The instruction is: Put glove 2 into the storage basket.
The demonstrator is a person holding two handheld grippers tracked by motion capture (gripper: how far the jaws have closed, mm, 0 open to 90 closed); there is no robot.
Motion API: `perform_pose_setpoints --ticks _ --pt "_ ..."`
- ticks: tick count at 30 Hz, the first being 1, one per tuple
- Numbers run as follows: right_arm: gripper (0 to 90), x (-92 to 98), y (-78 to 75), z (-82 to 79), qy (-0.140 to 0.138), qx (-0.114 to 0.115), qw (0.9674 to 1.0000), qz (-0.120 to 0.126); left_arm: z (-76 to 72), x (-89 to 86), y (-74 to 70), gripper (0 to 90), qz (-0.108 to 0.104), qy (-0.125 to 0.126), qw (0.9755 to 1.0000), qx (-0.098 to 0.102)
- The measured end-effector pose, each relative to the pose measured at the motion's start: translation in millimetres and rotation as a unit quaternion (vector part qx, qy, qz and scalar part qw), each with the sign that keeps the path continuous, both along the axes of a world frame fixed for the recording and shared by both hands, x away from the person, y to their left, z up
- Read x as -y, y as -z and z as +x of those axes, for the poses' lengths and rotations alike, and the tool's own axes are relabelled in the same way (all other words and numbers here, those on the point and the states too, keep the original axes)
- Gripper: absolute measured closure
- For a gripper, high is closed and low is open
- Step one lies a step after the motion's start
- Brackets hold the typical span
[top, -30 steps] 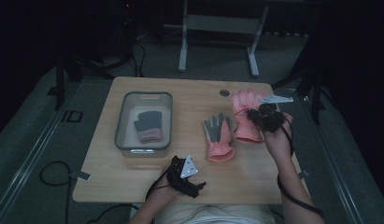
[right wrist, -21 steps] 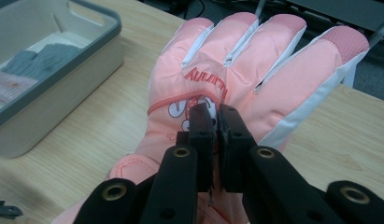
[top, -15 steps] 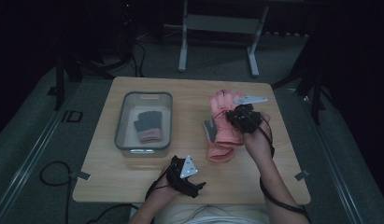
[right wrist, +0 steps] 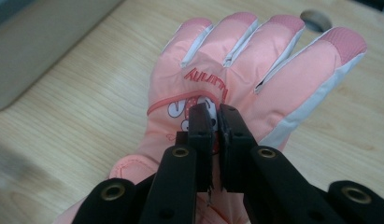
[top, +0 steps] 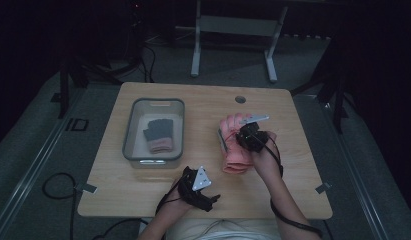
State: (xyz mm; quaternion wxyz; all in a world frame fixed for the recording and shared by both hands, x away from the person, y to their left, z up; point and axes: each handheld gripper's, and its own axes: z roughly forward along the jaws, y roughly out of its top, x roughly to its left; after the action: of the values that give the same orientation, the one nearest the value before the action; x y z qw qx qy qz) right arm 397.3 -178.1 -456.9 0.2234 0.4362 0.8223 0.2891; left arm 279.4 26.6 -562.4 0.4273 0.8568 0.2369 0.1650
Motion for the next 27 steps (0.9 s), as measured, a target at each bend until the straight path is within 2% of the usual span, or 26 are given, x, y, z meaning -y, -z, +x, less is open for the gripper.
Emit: perform_pose_setpoints --ticks 5,11,16,19,22,25,26,27 --pt "84.8 -1.3 15.9 10.7 0.011 -0.013 0.9998 -0.004 0.6 0.0 0.5 1.5 0.0 -0.002 1.0 0.0" --pt "83.6 -5.7 23.5 15.0 0.01 -0.017 0.9998 -0.004 0.0 0.6 0.5 1.5 0.001 0.0 1.0 -0.001" --pt "81.7 -3.5 31.2 16.8 0.009 -0.029 0.9995 0.006 1.5 -1.8 -0.5 1.5 -0.012 -0.008 0.9999 -0.001" --pt "78.2 -2.2 30.9 17.5 0.005 -0.033 0.9994 0.011 2.1 -3.5 -2.0 1.5 -0.02 -0.014 0.9997 0.0" --pt "73.5 0.8 26.2 18.3 -0.002 -0.032 0.9992 0.022 0.9 -4.4 -5.2 1.8 -0.026 -0.014 0.9995 0.011" --pt "70.0 5.6 19.5 17.5 -0.009 -0.031 0.9988 0.036 -2.7 -3.8 -11.2 2.9 -0.023 -0.029 0.9984 0.043" --pt "70.0 5.6 19.5 17.5 -0.009 -0.031 0.9988 0.036 -2.7 -3.8 -11.2 2.9 -0.023 -0.029 0.9984 0.043" --pt "68.6 7.0 17.0 16.6 -0.013 -0.031 0.9986 0.041 -4.6 -3.4 -15.9 2.9 -0.028 -0.029 0.9979 0.052"
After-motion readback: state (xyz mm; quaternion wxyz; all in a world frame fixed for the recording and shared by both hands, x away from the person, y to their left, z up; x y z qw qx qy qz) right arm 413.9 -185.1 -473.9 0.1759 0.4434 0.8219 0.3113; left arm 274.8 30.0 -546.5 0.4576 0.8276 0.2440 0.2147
